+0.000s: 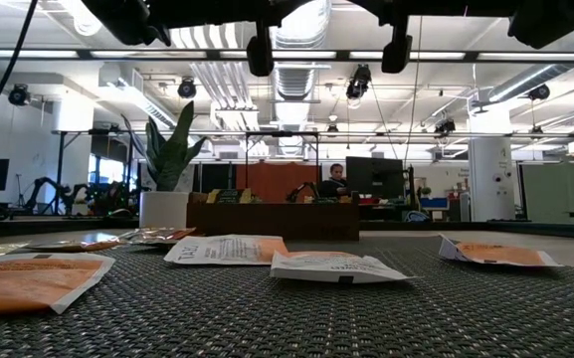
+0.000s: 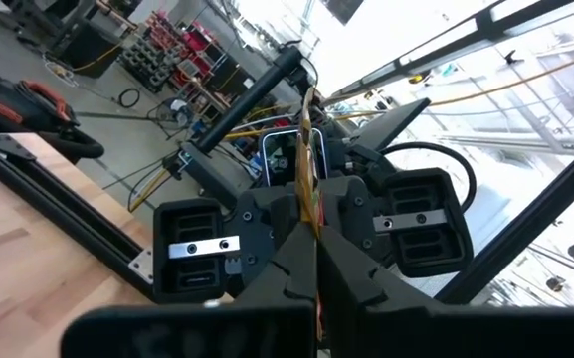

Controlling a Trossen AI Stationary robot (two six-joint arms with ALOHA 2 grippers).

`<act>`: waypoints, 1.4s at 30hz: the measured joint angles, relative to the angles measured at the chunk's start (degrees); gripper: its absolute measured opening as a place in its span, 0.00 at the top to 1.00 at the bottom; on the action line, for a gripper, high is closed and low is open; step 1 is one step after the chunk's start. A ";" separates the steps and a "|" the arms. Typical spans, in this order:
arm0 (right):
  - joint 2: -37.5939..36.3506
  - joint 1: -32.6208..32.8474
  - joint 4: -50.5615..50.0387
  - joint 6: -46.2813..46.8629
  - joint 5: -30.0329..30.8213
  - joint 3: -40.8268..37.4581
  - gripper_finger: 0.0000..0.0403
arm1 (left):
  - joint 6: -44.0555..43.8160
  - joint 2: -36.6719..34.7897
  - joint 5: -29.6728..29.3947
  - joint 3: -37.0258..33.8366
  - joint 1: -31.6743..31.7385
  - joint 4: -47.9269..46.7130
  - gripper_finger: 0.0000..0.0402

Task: Pick & Place Tea
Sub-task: Put the orange tea bag into the right compartment of the wooden organizer

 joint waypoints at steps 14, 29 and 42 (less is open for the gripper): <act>-14.54 0.02 -37.18 -0.44 -1.56 -0.09 0.84 | 2.44 -0.46 0.87 0.09 0.02 -9.24 1.00; -20.04 -2.62 -81.84 -10.58 -19.03 15.36 0.64 | 10.31 0.70 7.65 -0.15 -0.13 -15.35 1.00; 2.62 -11.20 -118.14 -33.86 -29.96 50.10 0.66 | 14.93 3.48 7.98 -0.20 -0.14 -21.08 1.00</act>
